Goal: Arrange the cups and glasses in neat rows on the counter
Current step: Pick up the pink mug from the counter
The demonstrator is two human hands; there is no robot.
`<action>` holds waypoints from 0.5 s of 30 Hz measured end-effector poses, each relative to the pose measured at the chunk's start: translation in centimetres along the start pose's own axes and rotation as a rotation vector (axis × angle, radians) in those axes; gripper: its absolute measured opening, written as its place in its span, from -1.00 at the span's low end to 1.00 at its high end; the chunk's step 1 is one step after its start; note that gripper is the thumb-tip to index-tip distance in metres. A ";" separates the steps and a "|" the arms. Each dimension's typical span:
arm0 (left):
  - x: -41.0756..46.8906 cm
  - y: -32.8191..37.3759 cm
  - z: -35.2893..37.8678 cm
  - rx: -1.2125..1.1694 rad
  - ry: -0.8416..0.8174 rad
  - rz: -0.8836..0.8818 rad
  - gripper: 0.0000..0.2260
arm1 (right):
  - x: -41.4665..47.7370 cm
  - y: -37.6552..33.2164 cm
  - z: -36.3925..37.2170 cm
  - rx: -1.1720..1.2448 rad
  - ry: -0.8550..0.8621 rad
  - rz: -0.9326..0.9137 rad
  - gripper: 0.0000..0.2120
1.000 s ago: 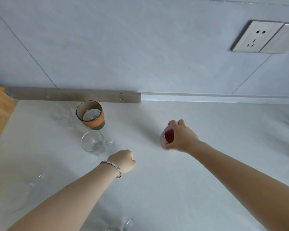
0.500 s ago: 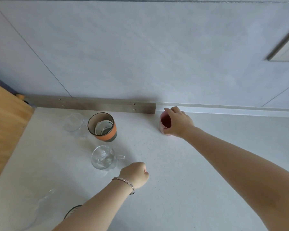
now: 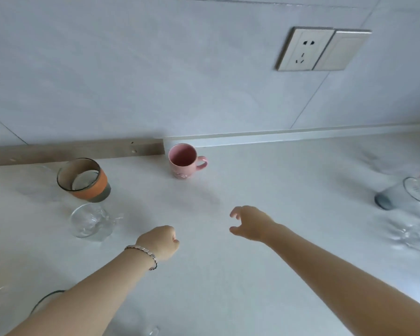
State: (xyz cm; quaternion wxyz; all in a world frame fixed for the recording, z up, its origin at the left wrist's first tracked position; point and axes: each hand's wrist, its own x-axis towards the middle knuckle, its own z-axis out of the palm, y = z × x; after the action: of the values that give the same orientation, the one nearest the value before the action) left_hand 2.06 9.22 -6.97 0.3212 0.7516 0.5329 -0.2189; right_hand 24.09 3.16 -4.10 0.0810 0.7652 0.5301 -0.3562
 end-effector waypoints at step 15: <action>-2.2 14.4 8.3 -0.058 0.033 0.015 -0.88 | -13.2 23.4 0.2 -0.396 -0.377 0.286 -0.19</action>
State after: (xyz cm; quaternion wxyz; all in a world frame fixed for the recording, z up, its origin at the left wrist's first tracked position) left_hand 15.04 -1.45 -7.72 0.3356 0.7494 0.5386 -0.1888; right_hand 41.95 -16.77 -1.85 0.3748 0.7219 0.4516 -0.3668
